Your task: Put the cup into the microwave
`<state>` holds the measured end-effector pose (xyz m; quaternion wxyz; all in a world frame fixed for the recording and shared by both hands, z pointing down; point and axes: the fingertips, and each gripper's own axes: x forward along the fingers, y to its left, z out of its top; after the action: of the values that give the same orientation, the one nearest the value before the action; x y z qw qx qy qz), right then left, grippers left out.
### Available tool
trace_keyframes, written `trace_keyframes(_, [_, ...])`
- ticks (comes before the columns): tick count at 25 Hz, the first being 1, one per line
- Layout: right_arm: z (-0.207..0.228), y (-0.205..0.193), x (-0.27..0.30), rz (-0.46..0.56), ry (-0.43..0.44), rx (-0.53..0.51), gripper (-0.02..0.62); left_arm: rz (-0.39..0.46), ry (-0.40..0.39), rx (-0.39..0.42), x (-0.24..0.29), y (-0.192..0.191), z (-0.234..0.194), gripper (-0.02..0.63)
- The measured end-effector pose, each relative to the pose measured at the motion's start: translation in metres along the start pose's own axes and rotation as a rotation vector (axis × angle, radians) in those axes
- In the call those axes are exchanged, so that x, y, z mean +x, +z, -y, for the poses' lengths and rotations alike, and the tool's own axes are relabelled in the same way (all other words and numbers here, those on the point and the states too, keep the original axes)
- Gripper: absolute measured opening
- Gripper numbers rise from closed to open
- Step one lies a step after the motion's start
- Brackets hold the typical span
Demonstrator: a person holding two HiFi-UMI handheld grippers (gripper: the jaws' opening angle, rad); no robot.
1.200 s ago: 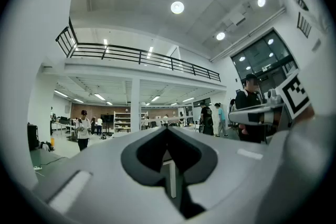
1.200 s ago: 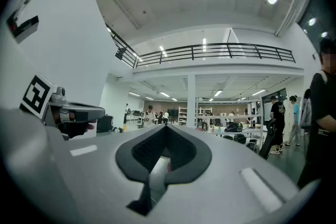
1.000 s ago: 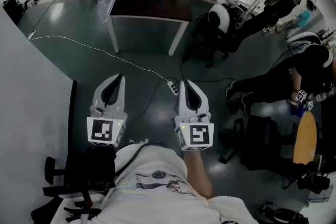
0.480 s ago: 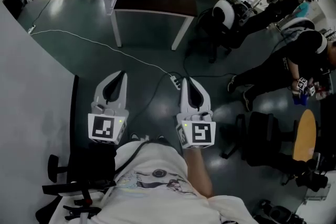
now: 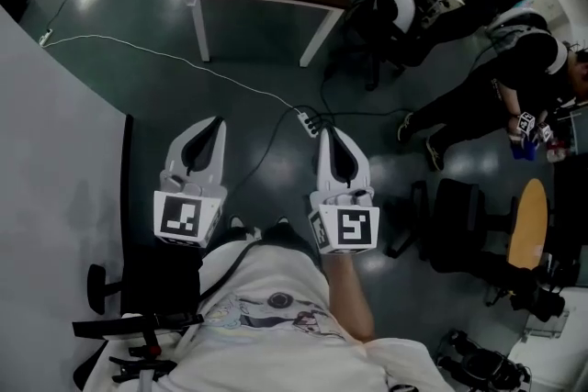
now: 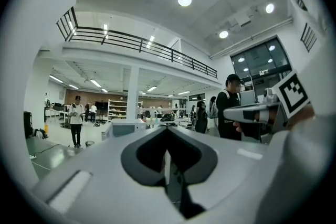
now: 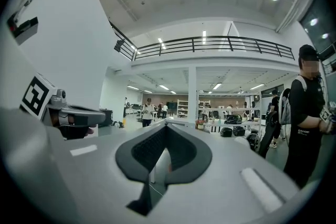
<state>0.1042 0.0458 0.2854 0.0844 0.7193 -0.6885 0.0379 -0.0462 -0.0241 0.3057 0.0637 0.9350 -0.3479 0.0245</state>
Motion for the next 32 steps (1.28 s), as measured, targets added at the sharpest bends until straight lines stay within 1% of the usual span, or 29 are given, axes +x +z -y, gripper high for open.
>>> trace_keyframes(4, [0.007, -0.013, 0.024, -0.032, -0.001, -0.001, 0.000, -0.027, -0.036, -0.016, 0.027, -0.015, -0.002, -0.003])
trace_keyframes(8, [0.001, -0.018, 0.028, -0.052, 0.014, -0.001, 0.001, -0.045, -0.028, -0.048, 0.029, -0.024, -0.009, -0.003])
trace_keyframes(11, [0.007, -0.024, 0.041, -0.056, 0.021, 0.014, 0.000, -0.047, -0.012, -0.030, 0.039, -0.025, -0.017, -0.003])
trace_keyframes(15, [0.029, -0.042, 0.091, -0.028, 0.033, 0.034, 0.000, -0.057, 0.008, 0.011, 0.085, -0.043, -0.038, -0.003])
trace_keyframes(17, [0.038, -0.039, 0.114, -0.011, 0.049, 0.038, 0.001, -0.048, 0.027, 0.023, 0.106, -0.035, -0.049, -0.003])
trace_keyframes(20, [0.054, -0.021, 0.136, 0.008, 0.064, 0.042, 0.000, -0.042, 0.056, 0.043, 0.134, -0.010, -0.057, -0.003])
trace_keyframes(24, [0.075, 0.002, 0.156, 0.025, 0.068, 0.048, 0.000, -0.026, 0.032, 0.060, 0.164, 0.009, -0.050, -0.003])
trace_keyframes(28, [0.088, 0.010, 0.181, 0.045, 0.079, 0.073, 0.001, -0.055, 0.041, 0.046, 0.196, 0.008, -0.051, -0.003])
trace_keyframes(32, [0.102, -0.003, 0.205, 0.030, 0.075, 0.082, 0.001, -0.065, 0.031, 0.027, 0.226, -0.005, -0.056, -0.003])
